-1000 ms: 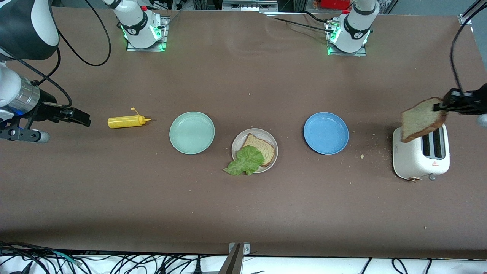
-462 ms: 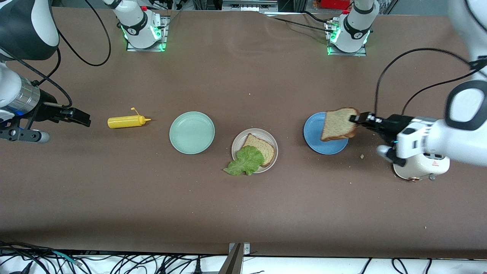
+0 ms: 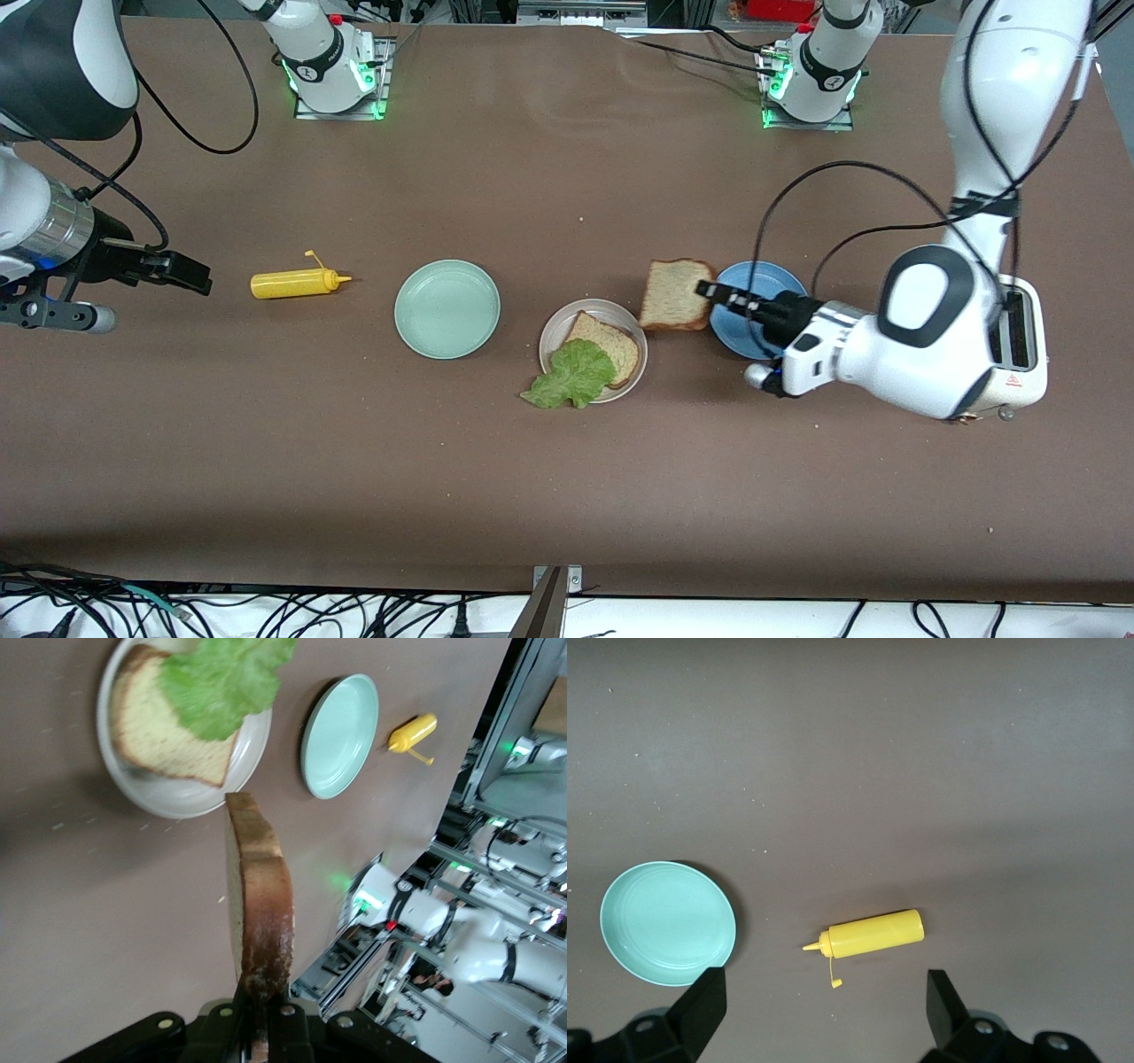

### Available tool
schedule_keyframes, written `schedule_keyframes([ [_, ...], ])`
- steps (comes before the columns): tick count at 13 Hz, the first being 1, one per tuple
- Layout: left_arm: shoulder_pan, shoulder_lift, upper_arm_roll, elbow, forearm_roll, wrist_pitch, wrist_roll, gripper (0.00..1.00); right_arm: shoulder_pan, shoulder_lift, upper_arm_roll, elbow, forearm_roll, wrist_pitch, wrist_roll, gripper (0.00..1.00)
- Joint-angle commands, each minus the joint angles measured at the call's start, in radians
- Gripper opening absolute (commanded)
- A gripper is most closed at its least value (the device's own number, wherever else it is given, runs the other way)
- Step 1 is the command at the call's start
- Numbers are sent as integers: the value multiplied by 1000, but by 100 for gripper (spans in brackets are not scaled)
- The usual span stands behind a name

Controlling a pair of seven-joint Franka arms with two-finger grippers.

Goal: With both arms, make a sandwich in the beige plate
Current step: 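Carry the bread slice with the left gripper over the beige plate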

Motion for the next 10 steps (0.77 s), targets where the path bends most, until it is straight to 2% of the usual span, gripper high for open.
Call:
schedule_keyframes([
  [1, -53, 40, 7, -7, -106, 113, -23, 0, -13, -17, 13, -19, -3, 2, 5, 100],
  [5, -131, 93, 7, -7, -213, 317, -10, 0, -13, -15, 13, -19, -5, 5, 3, 100],
  [10, -153, 153, 7, -6, -220, 343, 88, 0, -12, -15, 13, -19, -5, 5, 1, 100],
])
